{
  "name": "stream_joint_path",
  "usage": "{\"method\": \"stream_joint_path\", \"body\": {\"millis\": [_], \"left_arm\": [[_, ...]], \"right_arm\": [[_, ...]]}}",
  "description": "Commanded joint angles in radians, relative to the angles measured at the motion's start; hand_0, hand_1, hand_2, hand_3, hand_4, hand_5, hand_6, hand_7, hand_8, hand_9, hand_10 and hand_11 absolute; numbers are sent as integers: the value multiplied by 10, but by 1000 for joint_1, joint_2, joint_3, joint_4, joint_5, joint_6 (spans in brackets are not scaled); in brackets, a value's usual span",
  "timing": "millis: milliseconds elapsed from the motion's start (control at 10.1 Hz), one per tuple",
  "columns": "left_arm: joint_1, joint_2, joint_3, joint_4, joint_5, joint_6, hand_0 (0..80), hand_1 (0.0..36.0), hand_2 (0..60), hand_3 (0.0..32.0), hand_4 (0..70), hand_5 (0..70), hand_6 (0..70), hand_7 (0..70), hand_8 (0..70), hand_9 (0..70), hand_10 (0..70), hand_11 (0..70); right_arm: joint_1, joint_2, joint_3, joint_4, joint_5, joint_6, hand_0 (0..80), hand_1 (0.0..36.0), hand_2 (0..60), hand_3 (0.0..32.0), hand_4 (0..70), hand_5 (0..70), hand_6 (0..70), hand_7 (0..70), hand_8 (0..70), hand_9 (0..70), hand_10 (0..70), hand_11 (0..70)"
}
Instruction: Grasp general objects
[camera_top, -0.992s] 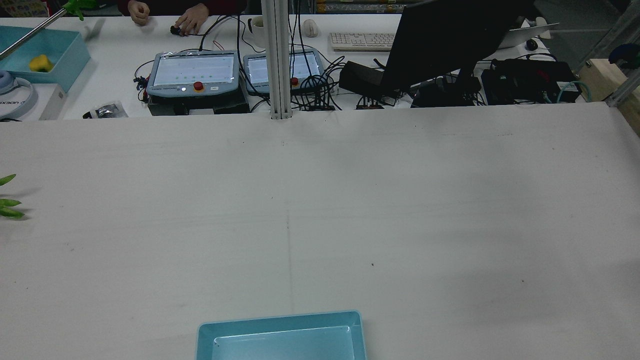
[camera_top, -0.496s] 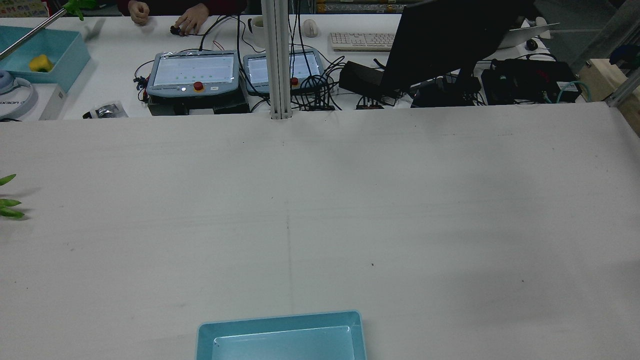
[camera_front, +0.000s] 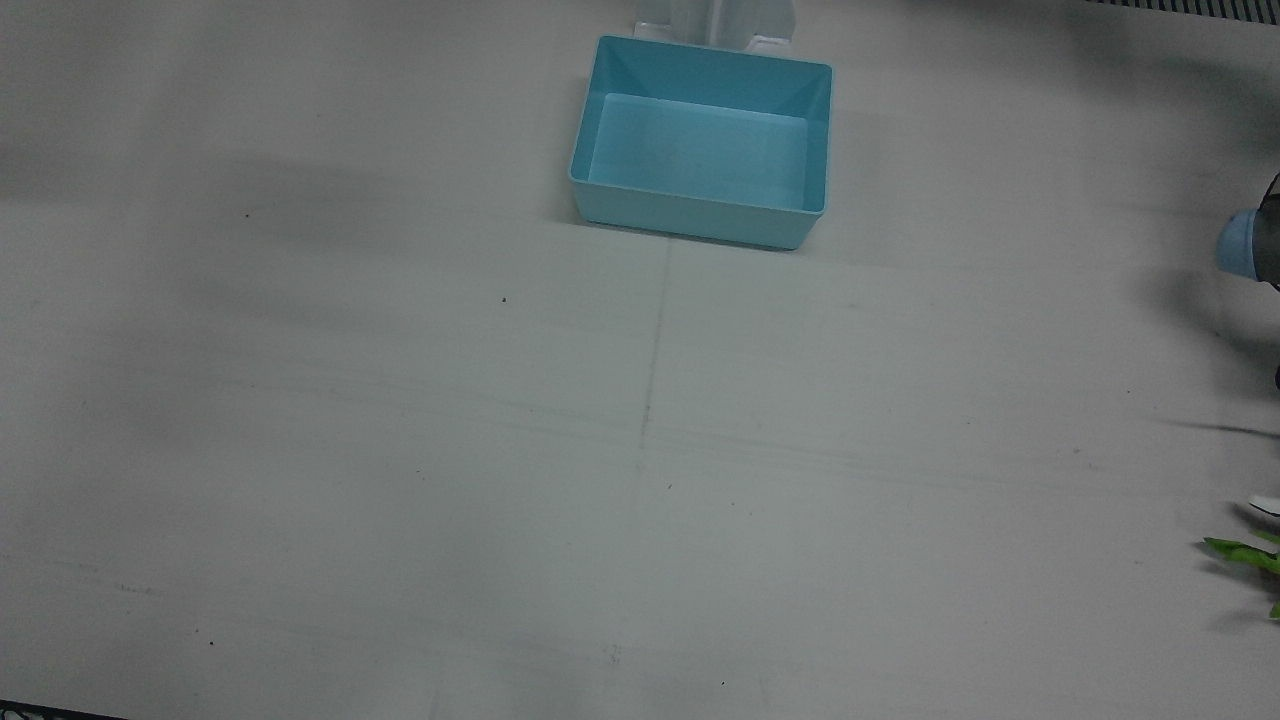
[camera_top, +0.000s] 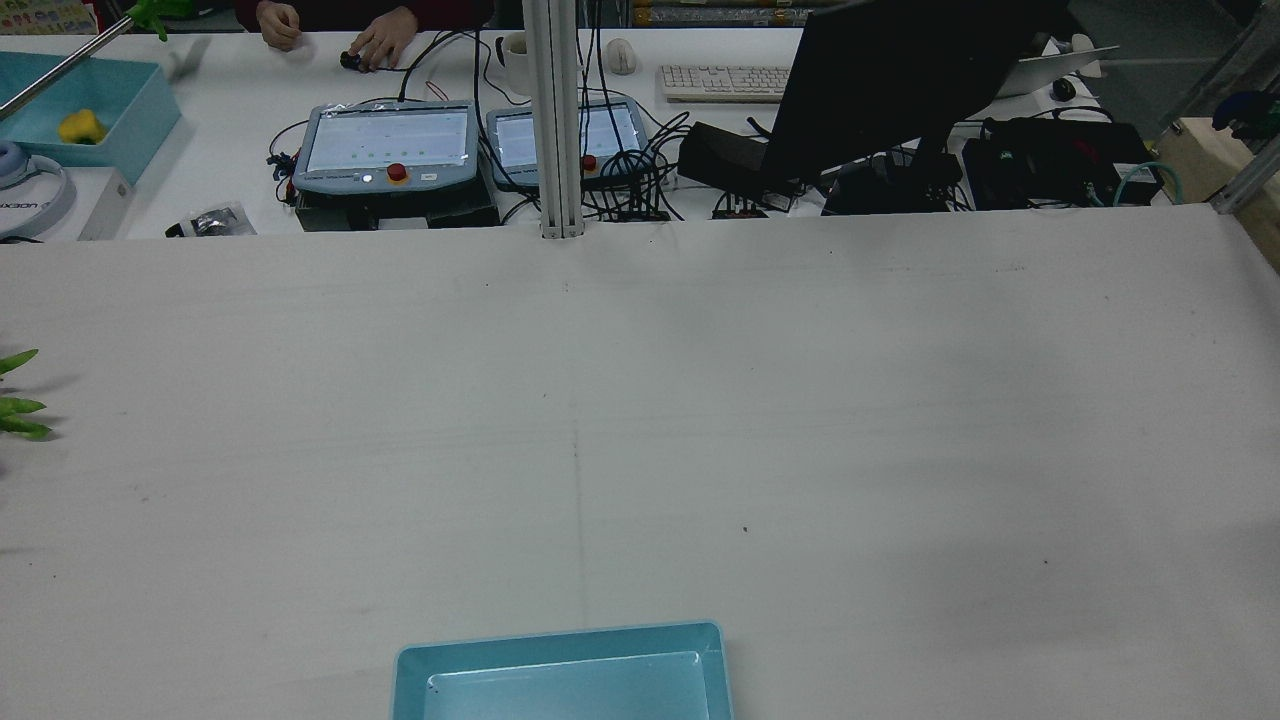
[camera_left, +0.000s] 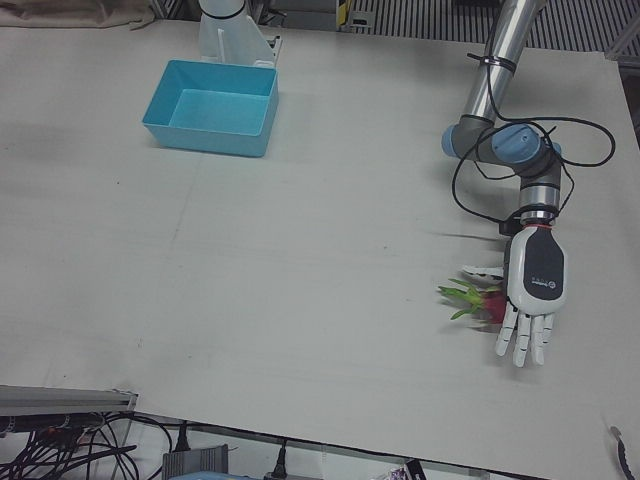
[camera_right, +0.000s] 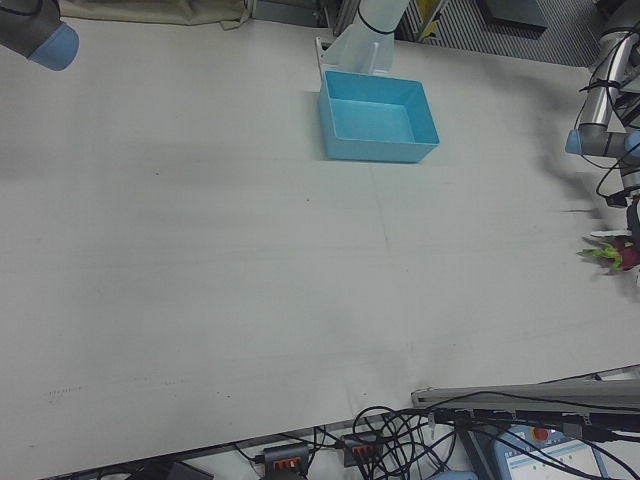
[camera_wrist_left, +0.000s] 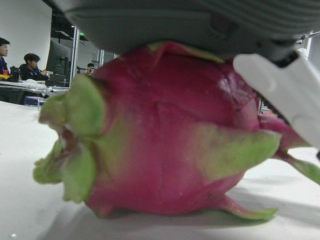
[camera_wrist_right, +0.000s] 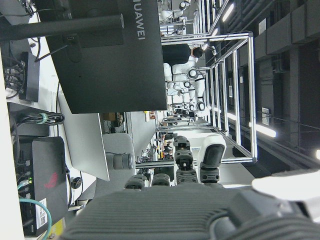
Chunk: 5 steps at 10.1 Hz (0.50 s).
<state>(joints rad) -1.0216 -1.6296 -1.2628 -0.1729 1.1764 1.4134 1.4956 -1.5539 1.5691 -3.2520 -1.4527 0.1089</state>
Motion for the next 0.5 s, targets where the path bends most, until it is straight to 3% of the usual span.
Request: {"method": "stream_joint_path", "body": {"millis": [0,198,397], "left_arm": [[2,5,-7,30,-36,-5,484,104,0,0,124,66,86,82,15,2,61,96],[2,19,-36,43,-61,-11,488,109,0,0,130,70,86,82,15,2,50,82],[1,30,-56,44,-63,-11,481,106,0,0,81,34,47,41,3,0,37,63]], "right_arm": [[0,0,2,0,0,0,0,0,0,0,0,0,0,0,0,0,0,0],[0,0,2,0,0,0,0,0,0,0,0,0,0,0,0,0,0,0],[0,0,2,0,0,0,0,0,0,0,0,0,0,0,0,0,0,0]]}}
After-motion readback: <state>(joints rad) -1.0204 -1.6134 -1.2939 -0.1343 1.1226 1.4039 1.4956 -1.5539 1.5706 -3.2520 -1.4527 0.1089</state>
